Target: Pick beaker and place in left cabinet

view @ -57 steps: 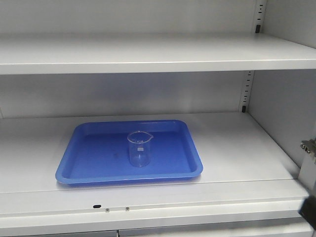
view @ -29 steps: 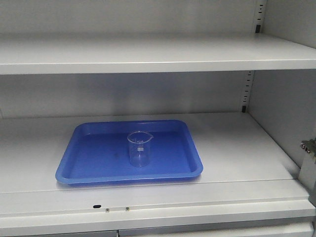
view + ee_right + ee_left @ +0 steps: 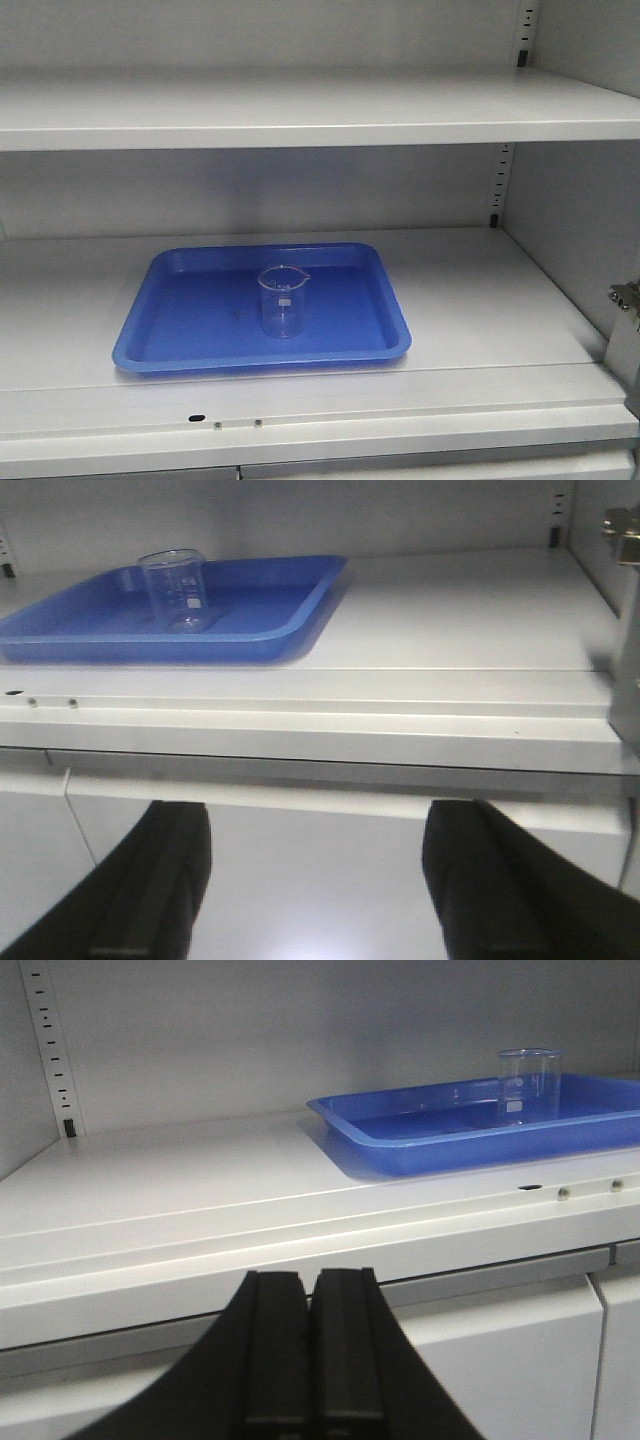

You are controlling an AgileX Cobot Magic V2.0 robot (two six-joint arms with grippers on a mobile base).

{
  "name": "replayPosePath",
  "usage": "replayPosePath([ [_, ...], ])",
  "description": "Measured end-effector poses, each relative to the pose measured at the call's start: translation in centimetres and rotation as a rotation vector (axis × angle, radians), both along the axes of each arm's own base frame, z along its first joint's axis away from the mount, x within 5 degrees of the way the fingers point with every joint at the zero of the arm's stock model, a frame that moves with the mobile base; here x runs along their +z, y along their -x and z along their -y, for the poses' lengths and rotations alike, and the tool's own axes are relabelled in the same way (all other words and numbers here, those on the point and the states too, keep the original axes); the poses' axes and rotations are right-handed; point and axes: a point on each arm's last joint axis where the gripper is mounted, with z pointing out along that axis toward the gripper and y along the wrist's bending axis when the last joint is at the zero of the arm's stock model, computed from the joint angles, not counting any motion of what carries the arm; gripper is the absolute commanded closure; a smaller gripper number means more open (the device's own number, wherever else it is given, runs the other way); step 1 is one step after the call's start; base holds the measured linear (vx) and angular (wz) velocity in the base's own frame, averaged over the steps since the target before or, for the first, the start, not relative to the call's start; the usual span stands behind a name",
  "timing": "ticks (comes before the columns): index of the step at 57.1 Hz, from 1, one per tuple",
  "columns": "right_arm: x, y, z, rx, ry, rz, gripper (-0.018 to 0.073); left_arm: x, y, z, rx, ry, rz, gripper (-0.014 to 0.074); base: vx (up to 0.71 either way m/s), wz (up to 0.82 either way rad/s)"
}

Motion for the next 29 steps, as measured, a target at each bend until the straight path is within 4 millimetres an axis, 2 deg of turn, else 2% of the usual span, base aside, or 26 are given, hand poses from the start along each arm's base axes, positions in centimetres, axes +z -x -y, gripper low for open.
replayPosePath([
  [9, -2.7, 1.4, 0.7, -0.04, 0.084, 0.08, 0.0311, 0.0, 0.0, 0.0, 0.0, 0.0, 0.0, 0.0595, 0.0, 0.0],
  [21, -6.6, 1.2, 0.6, -0.058, 0.167, 0.0, 0.0561, 0.0, 0.0, 0.0, 0.0, 0.0, 0.0, 0.0595, 0.0, 0.0],
  [29, -6.8, 1.0, 1.0, -0.147, 0.168, 0.007, 0.0571, 0.0, 0.0, 0.0, 0.0, 0.0, 0.0, 0.0595, 0.0, 0.0],
])
